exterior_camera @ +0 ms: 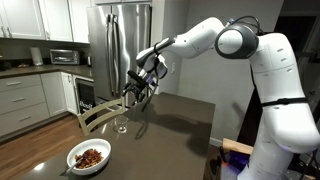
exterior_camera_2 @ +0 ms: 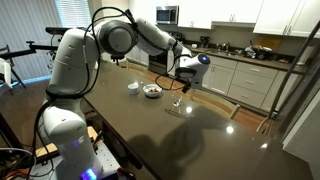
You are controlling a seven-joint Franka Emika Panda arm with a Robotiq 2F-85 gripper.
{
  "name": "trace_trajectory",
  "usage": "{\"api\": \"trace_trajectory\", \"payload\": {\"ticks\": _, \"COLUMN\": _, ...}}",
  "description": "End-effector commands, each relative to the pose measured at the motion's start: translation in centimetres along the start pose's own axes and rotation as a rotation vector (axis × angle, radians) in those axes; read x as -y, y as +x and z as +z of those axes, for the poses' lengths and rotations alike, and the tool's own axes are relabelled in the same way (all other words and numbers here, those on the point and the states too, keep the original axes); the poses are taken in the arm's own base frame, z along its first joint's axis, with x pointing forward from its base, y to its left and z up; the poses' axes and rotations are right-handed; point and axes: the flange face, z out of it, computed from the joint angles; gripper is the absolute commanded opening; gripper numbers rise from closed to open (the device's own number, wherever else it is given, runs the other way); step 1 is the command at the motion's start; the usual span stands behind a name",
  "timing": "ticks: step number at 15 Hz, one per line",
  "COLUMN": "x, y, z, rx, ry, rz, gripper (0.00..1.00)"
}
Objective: Pour the contents in the glass cup into the bowl on the left
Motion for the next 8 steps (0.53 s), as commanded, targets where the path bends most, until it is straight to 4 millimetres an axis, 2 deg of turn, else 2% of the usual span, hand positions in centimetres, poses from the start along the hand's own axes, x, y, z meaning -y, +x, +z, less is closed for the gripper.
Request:
{"api": "trace_trajectory", "payload": {"ticks": 1, "x": -0.52, "y": -1.57, "z": -2.37, "rx": 0.051, "ry": 0.020, "rz": -0.179, "gripper": 1.00}}
{"api": "trace_trajectory", "payload": {"ticks": 5, "x": -1.10, "y": -2.28, "z": -3.18, "rx": 0.115, "ry": -0.022, "rz": -0.332, "gripper": 1.00}}
{"api": "trace_trajectory", "payload": {"ticks": 8, "x": -0.49, "y": -2.08, "z": -2.54, "rx": 0.099, "ry": -0.023, "rz": -0.305, "gripper": 1.00}}
